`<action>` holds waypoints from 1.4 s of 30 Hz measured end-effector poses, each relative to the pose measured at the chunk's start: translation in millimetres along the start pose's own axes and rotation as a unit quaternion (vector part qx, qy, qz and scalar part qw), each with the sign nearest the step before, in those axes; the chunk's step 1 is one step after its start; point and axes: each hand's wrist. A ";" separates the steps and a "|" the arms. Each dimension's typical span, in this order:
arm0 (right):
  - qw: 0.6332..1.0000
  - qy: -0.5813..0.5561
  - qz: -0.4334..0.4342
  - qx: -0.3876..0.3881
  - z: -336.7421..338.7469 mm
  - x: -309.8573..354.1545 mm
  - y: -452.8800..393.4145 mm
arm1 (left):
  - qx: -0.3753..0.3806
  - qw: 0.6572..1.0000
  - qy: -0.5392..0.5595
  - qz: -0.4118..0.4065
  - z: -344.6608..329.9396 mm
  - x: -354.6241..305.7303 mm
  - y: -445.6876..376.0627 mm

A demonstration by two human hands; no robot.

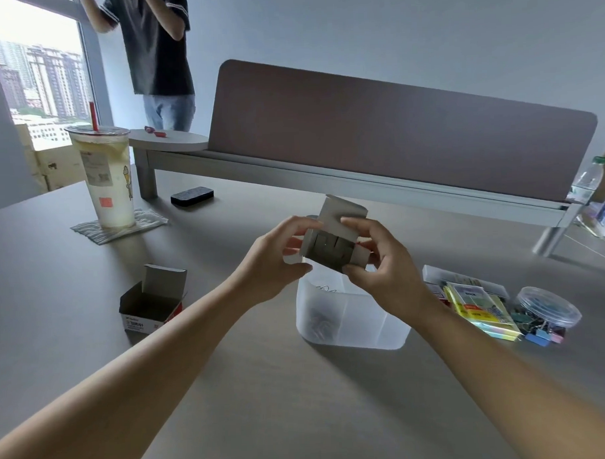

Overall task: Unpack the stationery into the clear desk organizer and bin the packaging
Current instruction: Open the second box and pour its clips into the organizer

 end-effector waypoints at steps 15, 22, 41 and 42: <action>0.995 -0.084 -0.055 -0.004 -8.5 30.0 50.9 | -0.051 0.988 -0.139 0.048 1.5 -34.5 83.6; 0.980 0.142 0.016 0.141 -26.5 13.1 107.3 | -0.144 0.936 -0.245 0.210 15.6 -9.5 147.1; 0.935 0.239 -0.020 0.263 -35.4 -5.2 114.5 | -0.209 0.878 -0.327 0.279 32.4 9.8 143.5; 0.935 0.238 -0.023 0.263 -34.3 -3.9 115.4 | -0.203 0.882 -0.338 0.258 29.4 4.4 147.3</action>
Point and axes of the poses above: each hand's wrist, its own y-axis away from the middle knuckle, its own z-axis out of the back of the hand, x = y × z, and after that the axes turned 6 degrees about z, right-handed
